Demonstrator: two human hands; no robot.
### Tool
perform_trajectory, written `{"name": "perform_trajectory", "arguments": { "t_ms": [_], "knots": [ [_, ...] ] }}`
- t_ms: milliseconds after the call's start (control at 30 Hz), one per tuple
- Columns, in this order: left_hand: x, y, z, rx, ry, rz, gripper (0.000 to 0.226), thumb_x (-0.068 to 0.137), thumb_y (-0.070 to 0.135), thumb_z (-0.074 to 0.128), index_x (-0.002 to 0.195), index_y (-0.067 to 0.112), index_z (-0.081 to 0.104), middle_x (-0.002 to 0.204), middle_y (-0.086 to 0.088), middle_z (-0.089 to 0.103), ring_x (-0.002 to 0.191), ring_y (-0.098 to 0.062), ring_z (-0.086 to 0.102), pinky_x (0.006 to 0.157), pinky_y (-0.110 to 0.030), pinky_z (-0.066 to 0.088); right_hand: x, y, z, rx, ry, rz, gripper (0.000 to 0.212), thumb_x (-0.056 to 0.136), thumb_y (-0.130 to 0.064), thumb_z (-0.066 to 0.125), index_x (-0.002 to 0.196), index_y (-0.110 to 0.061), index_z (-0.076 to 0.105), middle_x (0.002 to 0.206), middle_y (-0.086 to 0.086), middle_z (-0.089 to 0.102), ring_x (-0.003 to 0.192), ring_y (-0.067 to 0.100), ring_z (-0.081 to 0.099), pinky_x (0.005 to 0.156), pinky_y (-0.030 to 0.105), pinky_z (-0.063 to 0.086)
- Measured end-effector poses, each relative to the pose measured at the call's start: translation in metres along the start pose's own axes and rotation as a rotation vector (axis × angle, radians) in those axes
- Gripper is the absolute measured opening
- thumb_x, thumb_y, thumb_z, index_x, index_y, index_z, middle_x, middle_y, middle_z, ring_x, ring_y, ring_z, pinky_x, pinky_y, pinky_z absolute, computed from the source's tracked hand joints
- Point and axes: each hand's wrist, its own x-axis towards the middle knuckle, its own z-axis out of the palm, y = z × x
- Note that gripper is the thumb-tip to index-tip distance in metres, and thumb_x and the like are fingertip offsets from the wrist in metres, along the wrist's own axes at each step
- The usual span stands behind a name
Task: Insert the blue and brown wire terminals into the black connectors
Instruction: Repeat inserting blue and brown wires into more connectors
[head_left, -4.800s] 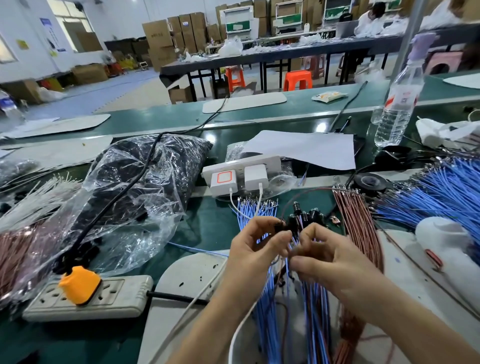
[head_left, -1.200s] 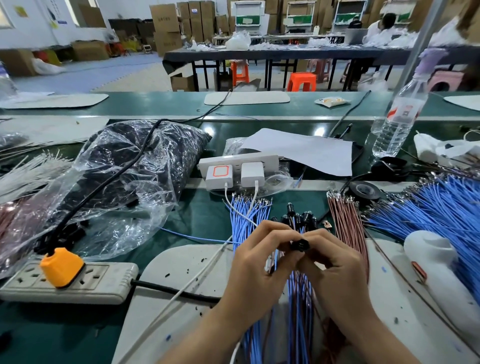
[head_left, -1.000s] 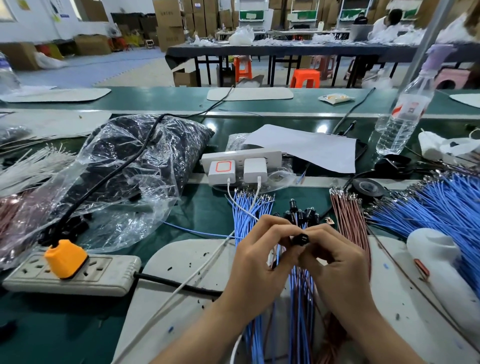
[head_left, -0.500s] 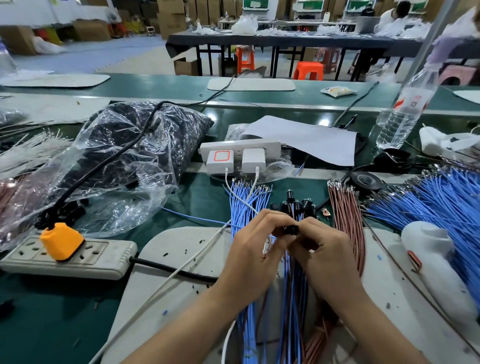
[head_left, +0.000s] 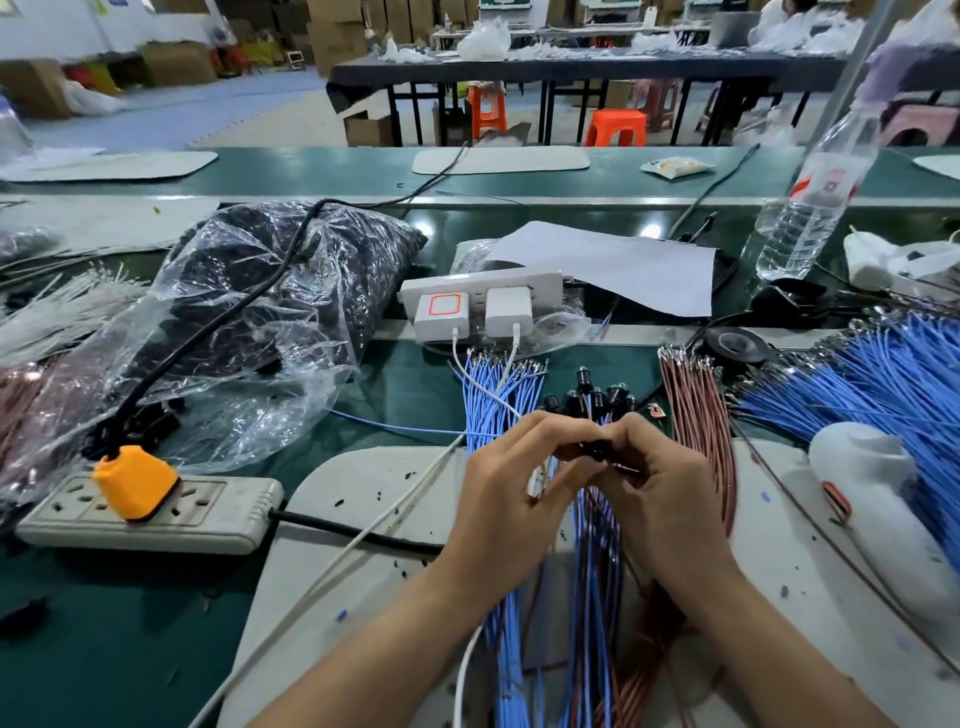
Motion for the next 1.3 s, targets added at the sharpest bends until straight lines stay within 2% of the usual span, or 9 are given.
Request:
{"name": "perform_trajectory", "arguments": {
  "t_ms": [133, 367, 500, 567, 667, 833, 1033, 1167, 1300],
  "knots": [
    [-0.001, -0.001, 0.000, -0.022, -0.006, -0.024, 0.019, 0.084, 0.001, 0.068, 0.102, 0.007, 0.069, 0.094, 0.000, 0.069, 0.086, -0.008, 0.065, 0.078, -0.022, 0.052, 0.001, 0.003, 0.000, 0.005, -0.042, -0.004, 0.022, 0.077, 0.013, 0.068, 0.075, -0.008, 0.059, 0.068, 0.000, 0.063, 0.065, 0.009, 0.061, 0.056, 0.014, 0.046],
    [-0.002, -0.004, -0.001, -0.066, -0.036, -0.033, 0.019, 0.084, -0.002, 0.066, 0.101, 0.004, 0.070, 0.096, -0.004, 0.071, 0.091, -0.011, 0.067, 0.081, -0.026, 0.054, 0.004, 0.003, 0.000, 0.023, -0.083, 0.050, 0.026, 0.077, 0.011, 0.066, 0.067, -0.009, 0.052, 0.062, -0.011, 0.058, 0.056, -0.004, 0.052, 0.052, 0.004, 0.036],
    [0.000, -0.005, 0.000, -0.209, 0.033, -0.216, 0.021, 0.084, 0.001, 0.067, 0.097, 0.017, 0.071, 0.085, 0.006, 0.073, 0.080, -0.007, 0.069, 0.075, -0.019, 0.052, 0.007, 0.002, 0.005, -0.002, -0.108, 0.124, 0.024, 0.081, 0.006, 0.069, 0.066, -0.004, 0.052, 0.059, -0.011, 0.062, 0.052, -0.003, 0.056, 0.050, 0.006, 0.040],
    [0.001, -0.006, 0.000, -0.330, 0.055, -0.312, 0.023, 0.088, 0.004, 0.063, 0.095, 0.026, 0.067, 0.080, 0.006, 0.071, 0.075, -0.013, 0.069, 0.074, -0.025, 0.055, 0.012, 0.000, 0.003, 0.086, -0.162, 0.208, 0.026, 0.079, 0.004, 0.071, 0.067, -0.014, 0.055, 0.061, -0.007, 0.063, 0.058, 0.000, 0.058, 0.057, 0.013, 0.046],
    [0.004, -0.008, 0.000, -0.512, 0.116, -0.388, 0.018, 0.092, 0.001, 0.056, 0.099, 0.017, 0.059, 0.085, -0.004, 0.070, 0.076, -0.022, 0.071, 0.077, -0.035, 0.058, 0.030, -0.003, -0.009, 0.201, -0.203, 0.307, 0.029, 0.078, 0.014, 0.066, 0.084, -0.015, 0.065, 0.078, -0.002, 0.070, 0.073, 0.011, 0.064, 0.072, 0.022, 0.052],
    [0.005, -0.008, 0.000, -0.509, 0.155, -0.414, 0.019, 0.092, -0.004, 0.055, 0.099, 0.014, 0.057, 0.088, -0.013, 0.067, 0.077, -0.018, 0.071, 0.078, -0.031, 0.057, 0.094, 0.003, -0.007, -0.072, 0.075, 0.234, 0.027, 0.084, 0.010, 0.056, 0.087, -0.015, 0.065, 0.087, 0.001, 0.070, 0.078, 0.009, 0.067, 0.078, 0.018, 0.053],
    [0.004, -0.011, -0.001, -0.496, 0.147, -0.429, 0.019, 0.092, -0.002, 0.055, 0.099, 0.015, 0.060, 0.081, 0.005, 0.071, 0.080, -0.018, 0.071, 0.081, -0.033, 0.057, 0.157, 0.038, 0.038, -0.473, -0.103, 0.286, 0.017, 0.084, 0.002, 0.060, 0.100, -0.003, 0.058, 0.100, 0.016, 0.067, 0.097, 0.031, 0.062, 0.086, 0.032, 0.047],
    [0.004, -0.013, -0.001, -0.489, 0.138, -0.421, 0.019, 0.093, 0.003, 0.055, 0.099, 0.021, 0.060, 0.082, 0.008, 0.071, 0.080, -0.017, 0.071, 0.080, -0.029, 0.056, 0.163, 0.051, 0.055, -0.671, -0.223, 0.353, 0.022, 0.087, -0.020, 0.067, 0.104, -0.007, 0.066, 0.108, 0.015, 0.067, 0.104, 0.031, 0.059, 0.088, 0.034, 0.047],
    [0.004, -0.014, -0.001, -0.488, 0.145, -0.418, 0.019, 0.093, 0.004, 0.056, 0.099, 0.021, 0.061, 0.081, 0.008, 0.071, 0.078, -0.015, 0.071, 0.078, -0.028, 0.056, 0.164, 0.053, 0.066, -0.707, -0.207, 0.412, 0.019, 0.086, -0.021, 0.067, 0.102, -0.012, 0.072, 0.107, 0.015, 0.068, 0.101, 0.032, 0.061, 0.085, 0.034, 0.049]
  ]
}}
